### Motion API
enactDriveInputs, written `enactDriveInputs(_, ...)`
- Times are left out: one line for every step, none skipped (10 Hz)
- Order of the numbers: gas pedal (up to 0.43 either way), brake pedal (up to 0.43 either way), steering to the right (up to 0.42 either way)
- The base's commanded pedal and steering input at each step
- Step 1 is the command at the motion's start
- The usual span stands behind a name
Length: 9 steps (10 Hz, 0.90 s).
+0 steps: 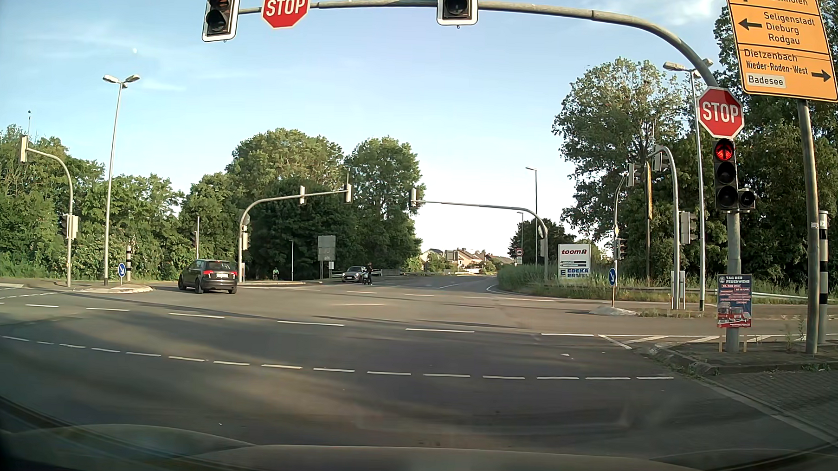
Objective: Follow the waypoints while adhering to traffic rules and regulations
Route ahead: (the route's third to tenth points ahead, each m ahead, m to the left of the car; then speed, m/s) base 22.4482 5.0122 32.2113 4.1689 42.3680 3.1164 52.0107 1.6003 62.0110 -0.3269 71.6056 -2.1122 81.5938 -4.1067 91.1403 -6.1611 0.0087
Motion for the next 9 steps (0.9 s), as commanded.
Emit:
enactDriveInputs(0.0,0.305,0.006)
enactDriveInputs(0.0,0.305,0.006)
enactDriveInputs(0.0,0.305,0.006)
enactDriveInputs(0.0,0.299,0.006)
enactDriveInputs(0.0,0.305,0.006)
enactDriveInputs(0.0,0.305,0.006)
enactDriveInputs(0.0,0.305,0.006)
enactDriveInputs(0.0,0.305,0.006)
enactDriveInputs(0.0,0.305,0.006)
